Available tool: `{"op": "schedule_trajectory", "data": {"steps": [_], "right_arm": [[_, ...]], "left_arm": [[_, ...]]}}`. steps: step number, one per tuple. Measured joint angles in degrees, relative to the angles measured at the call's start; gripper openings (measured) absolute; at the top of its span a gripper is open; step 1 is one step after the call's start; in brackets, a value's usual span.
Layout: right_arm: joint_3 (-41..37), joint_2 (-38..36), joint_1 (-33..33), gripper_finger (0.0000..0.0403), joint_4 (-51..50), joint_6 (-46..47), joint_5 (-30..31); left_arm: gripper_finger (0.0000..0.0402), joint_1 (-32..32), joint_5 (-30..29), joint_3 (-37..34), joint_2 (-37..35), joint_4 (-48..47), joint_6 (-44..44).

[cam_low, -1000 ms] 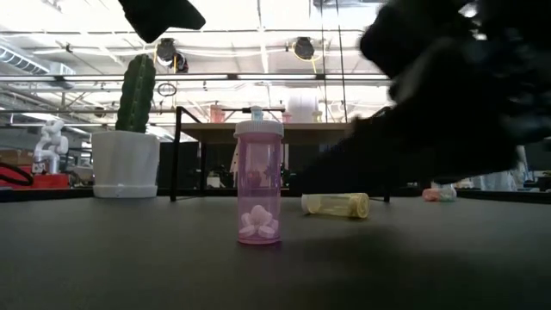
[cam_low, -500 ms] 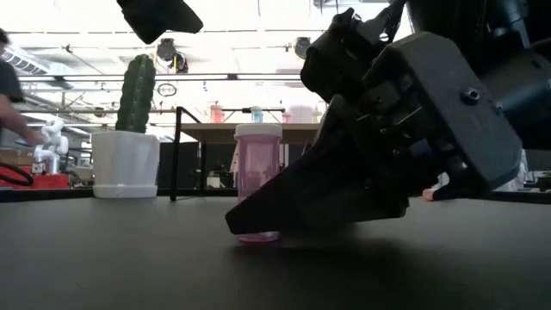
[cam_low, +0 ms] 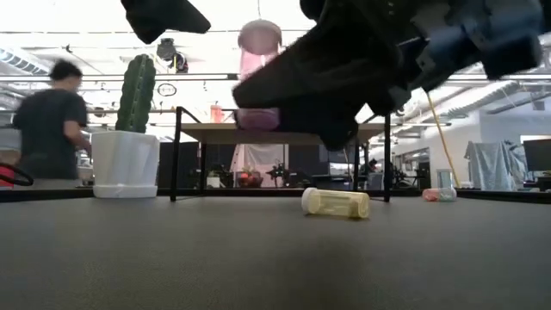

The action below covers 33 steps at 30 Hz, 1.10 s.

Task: Pick and place medicine bottles onto shelf by color
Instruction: Put the right pink pill bottle aligned with the other pink pill bottle on the shelf

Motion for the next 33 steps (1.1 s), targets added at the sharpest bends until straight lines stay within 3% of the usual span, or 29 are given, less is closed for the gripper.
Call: {"op": "schedule_trajectory", "data": {"steps": [6, 10, 16, 21, 25, 33], "right_arm": [[-0.07, -12.06, -3.14, 0.0101, -21.24, 9.55, -2.58], [-0.09, -19.13, -4.82, 0.0098, -31.23, 13.48, -2.51], [-0.02, -26.65, -6.1, 0.0098, -34.78, 12.18, -1.65], [0.0, -30.07, -6.37, 0.0098, -36.96, 10.35, 0.93], [0.0, -30.4, -6.37, 0.0098, -40.49, 9.22, 2.3], [-0.09, -30.16, -6.3, 0.0098, -42.33, 10.84, 2.03]], "left_arm": [[0.0246, 2.89, -0.81, 0.8, -1.89, -0.01, -5.2], [0.0246, 4.9, -0.86, 5.71, -2.51, -1.66, -1.6], [0.0246, 9.32, -1.57, 17.95, 1.45, -10.72, 2.34], [0.0246, 13.41, 5.09, 25.89, 4.58, -18.23, 2.59], [0.0246, 14.36, 6.22, 26.47, 5.05, -21.1, 2.74], [0.0246, 13.37, 6.24, 26.49, 4.99, -18.2, 8.05]]}}
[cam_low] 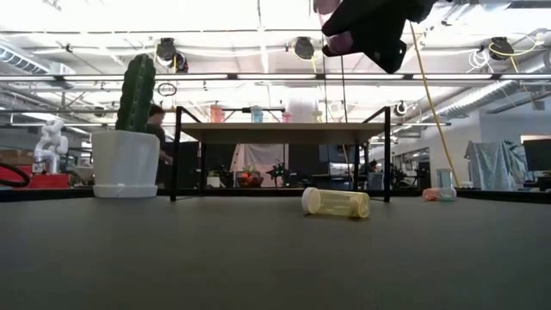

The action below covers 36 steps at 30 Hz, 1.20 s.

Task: Pick and place medicine bottles onto shelf by color
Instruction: Put the right pink pill bottle aligned with the other pink pill bottle on the shelf

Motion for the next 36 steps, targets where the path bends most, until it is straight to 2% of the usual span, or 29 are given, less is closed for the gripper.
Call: {"op": "schedule_trajectory", "data": {"steps": [7, 12, 18, 21, 30, 36], "right_arm": [[0.0, 0.02, -0.02, 0.0098, 0.58, -3.28, 0.18], [0.09, 0.04, -0.04, 0.0098, 3.59, -5.36, 0.3], [0.09, 0.04, -0.02, 0.0098, 6.58, -6.2, 0.27], [0.09, 0.04, 0.0, 0.0098, 7.13, -6.21, 0.28], [0.09, 0.04, 0.04, 0.0098, 7.82, -6.94, 0.04], [0.07, 0.04, 0.04, 0.0098, 7.8, -7.78, -0.03]], "left_arm": [[0.0246, 0.89, 0.18, 0.01, 4.09, 6.08, 0.69], [0.0246, 1.24, 2.74, 0.0, 7.51, 9.54, 1.92], [0.0244, 1.15, 5.52, 0.09, 8.06, 11.09, 4.54], [0.0228, 1.18, 5.53, 0.08, 8.04, 11.14, 4.35], [0.0136, 1.58, 5.55, 0.04, 7.74, 11.2, 1.55], [0.0133, 1.55, 5.53, 0.04, 7.71, 10.5, -0.42]]}}
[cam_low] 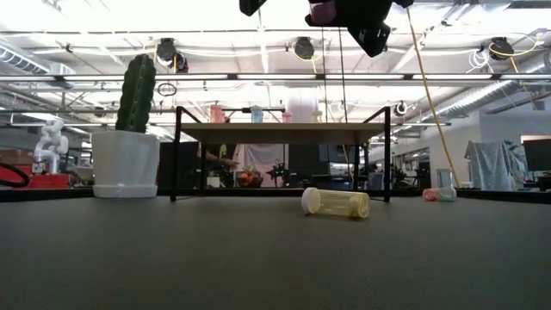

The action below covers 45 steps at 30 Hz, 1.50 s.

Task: Pick and place medicine bottles onto shelf by color
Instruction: Put the right pink pill bottle aligned with the other pink pill bottle on the shelf

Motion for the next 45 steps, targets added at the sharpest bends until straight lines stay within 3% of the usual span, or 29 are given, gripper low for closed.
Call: {"op": "schedule_trajectory", "data": {"steps": [13, 23, 28, 37, 45], "right_arm": [[0.0, -0.02, 0.0, 0.0098, 1.89, -2.08, 0.07], [0.0, -0.02, -0.04, 0.0098, 1.98, -1.67, 0.15], [0.0, -0.02, -0.09, 0.012, 1.36, -1.69, 1.89], [-0.07, -8.07, -0.09, 0.0212, -17.71, 3.39, 12.45], [-0.07, -19.11, -0.09, 0.0217, -31.88, 7.04, 17.38]], "left_arm": [[0.0185, 0.22, 0.02, 0.0, 0.0, -0.21, -1.2], [0.0113, 0.33, 0.11, 0.0, 0.0, 0.03, -0.98], [0.0124, 0.88, 0.04, -0.02, 0.0, -0.02, -0.42], [0.0121, 5.71, -0.07, -0.04, -0.17, -0.4, -0.8], [0.0123, 15.48, -0.37, 3.2, -0.17, -0.55, 2.39]]}}
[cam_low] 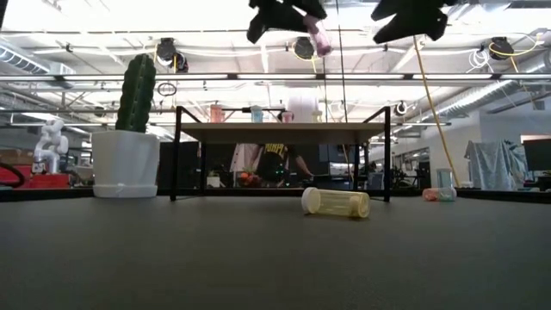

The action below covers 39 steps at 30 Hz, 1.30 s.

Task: Pick and place medicine bottles onto shelf by color
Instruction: Put the right pink pill bottle aligned with the other pink pill bottle on the shelf

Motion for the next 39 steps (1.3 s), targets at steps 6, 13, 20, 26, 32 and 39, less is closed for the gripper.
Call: {"op": "schedule_trajectory", "data": {"steps": [6, 13, 20, 26, 32, 39], "right_arm": [[-4.8, -5.64, -0.56, 0.0213, -1.27, 0.31, 2.46], [-14.92, -9.99, -4.29, 0.0213, 1.23, 4.92, 2.38], [-23.39, -11.91, -10.45, 0.0212, 16.06, 9.17, 2.16], [-24.39, -12.52, -15.5, 0.0212, 21.82, 7.14, 2.06], [-24.39, -13.03, -18.04, 0.0212, 22.04, 8.07, 1.95], [-24.39, -13.09, -18.16, 0.0212, 22.07, 10.99, 1.96]], "left_arm": [[0.0123, 8.85, -2.37, 5.68, 0.02, -3.82, 3.11], [0.0124, 19.06, -2.71, 8.97, 0.22, -5.91, 9.01], [0.0124, 26.01, 4.83, 8.97, 3.58, -3.84, 18.75], [0.0124, 27.37, 9.26, 13.22, 10.15, -6.02, 24.99], [0.0124, 27.23, 9.52, 19.54, 15.92, -12.55, 31.51], [0.0124, 28.47, 9.43, 19.45, 17.41, -14.56, 34.78]]}}
